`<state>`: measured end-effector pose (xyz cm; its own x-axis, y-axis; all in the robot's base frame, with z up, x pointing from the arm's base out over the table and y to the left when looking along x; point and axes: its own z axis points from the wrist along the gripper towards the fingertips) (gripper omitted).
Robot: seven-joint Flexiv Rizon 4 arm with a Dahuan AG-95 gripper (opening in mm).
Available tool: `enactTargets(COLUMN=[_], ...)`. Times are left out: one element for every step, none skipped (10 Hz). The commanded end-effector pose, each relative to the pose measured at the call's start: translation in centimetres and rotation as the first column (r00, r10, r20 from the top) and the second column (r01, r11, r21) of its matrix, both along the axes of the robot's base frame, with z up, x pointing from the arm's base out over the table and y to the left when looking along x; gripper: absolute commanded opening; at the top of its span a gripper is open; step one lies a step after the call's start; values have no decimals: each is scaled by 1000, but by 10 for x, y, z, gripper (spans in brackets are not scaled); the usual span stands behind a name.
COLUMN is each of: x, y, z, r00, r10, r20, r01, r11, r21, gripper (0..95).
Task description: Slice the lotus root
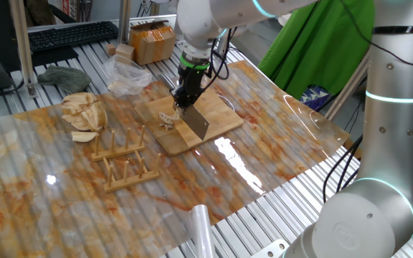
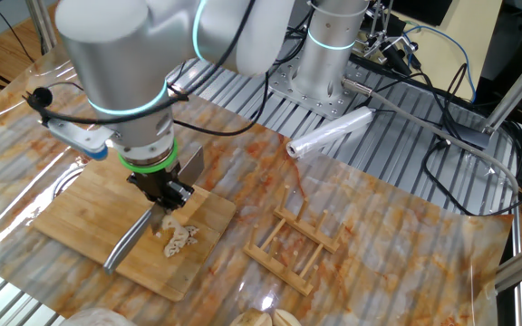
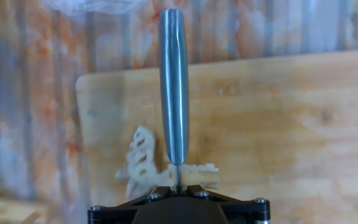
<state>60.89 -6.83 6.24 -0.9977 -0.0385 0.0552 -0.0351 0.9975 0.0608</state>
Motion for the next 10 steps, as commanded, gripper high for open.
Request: enactTargets(x=[-1, 0, 2, 3, 3, 2, 1, 1, 0, 0], y=[1, 1, 3, 4, 4, 4, 4, 4, 6, 6], z=[1, -4, -21, -33, -33, -25, -17, -17, -28, -29], r00=[1000, 1000, 1000, 999, 999, 1000, 1000, 1000, 1000, 1000], r10=[3, 4, 5, 4, 2, -2, -5, -8, -16, -18], r20=[6, 8, 24, 43, 33, 7, -3, -1, 13, 15], r01=[-3, -4, -5, -4, -2, 2, 5, 8, 15, 18], r11=[1000, 1000, 1000, 1000, 1000, 1000, 1000, 1000, 1000, 1000], r21=[-7, -5, -2, 1, 4, 4, 6, 7, 13, 18], gripper=[0, 0, 0, 0, 0, 0, 0, 0, 0, 0])
